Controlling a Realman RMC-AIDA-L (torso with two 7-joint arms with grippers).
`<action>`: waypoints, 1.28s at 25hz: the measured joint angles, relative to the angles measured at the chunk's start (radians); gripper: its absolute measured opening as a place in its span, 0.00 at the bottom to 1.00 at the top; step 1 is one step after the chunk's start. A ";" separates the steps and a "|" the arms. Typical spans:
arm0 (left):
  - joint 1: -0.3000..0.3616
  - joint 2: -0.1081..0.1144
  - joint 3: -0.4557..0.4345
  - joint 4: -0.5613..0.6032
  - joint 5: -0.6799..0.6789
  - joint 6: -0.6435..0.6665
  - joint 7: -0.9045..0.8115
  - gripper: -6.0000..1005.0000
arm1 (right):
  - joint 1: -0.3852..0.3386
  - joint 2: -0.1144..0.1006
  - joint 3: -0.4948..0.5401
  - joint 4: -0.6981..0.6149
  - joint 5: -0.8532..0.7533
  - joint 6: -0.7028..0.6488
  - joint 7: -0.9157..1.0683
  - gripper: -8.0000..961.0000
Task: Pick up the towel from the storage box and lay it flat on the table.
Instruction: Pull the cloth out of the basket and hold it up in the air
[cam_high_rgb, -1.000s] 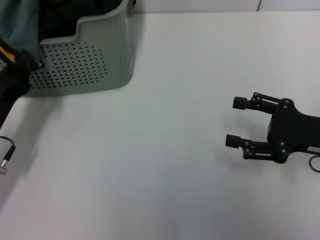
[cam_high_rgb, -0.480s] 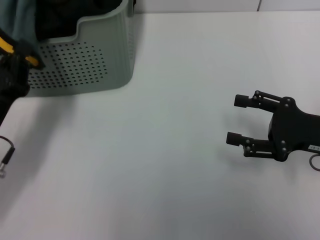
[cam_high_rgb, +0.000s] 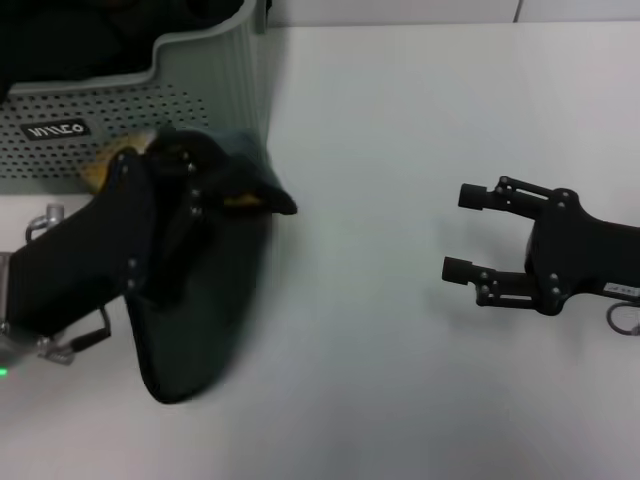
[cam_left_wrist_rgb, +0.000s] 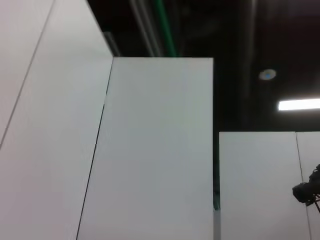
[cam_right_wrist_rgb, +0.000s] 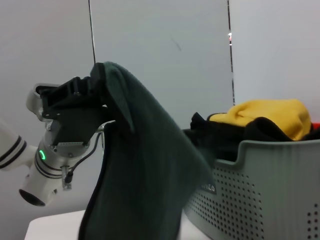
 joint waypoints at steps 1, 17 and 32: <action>0.000 -0.003 0.009 0.002 -0.025 -0.003 0.002 0.02 | 0.001 0.000 0.000 0.001 0.002 0.001 -0.001 0.85; -0.033 -0.020 0.204 -0.141 -0.365 -0.028 0.146 0.03 | 0.029 0.004 -0.261 0.005 0.386 0.087 -0.109 0.85; -0.121 -0.021 0.202 -0.267 -0.397 -0.062 0.212 0.04 | 0.159 0.004 -0.522 0.004 0.665 -0.052 -0.217 0.85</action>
